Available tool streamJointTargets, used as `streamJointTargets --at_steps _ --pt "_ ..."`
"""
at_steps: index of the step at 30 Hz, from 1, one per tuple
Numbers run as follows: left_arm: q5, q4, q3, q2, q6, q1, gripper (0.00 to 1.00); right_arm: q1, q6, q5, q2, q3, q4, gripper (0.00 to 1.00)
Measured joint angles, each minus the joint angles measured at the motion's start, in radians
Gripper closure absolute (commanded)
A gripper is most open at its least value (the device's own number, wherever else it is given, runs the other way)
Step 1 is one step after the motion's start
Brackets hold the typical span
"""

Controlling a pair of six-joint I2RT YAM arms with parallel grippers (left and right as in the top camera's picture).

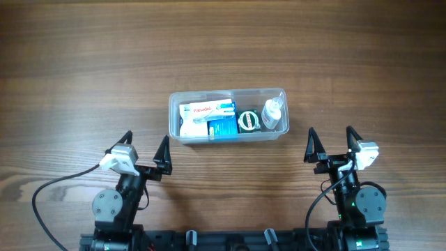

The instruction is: Pack container

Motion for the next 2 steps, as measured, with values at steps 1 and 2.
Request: streamJointTargets --at_steps 1,2 --pt "0.000 0.000 0.000 0.000 0.000 0.000 0.00 0.000 0.000 0.000 0.000 0.000 0.000 0.00" --pt "0.000 0.000 0.000 0.000 0.000 0.000 0.00 0.000 0.000 0.000 0.000 0.000 0.000 0.00"
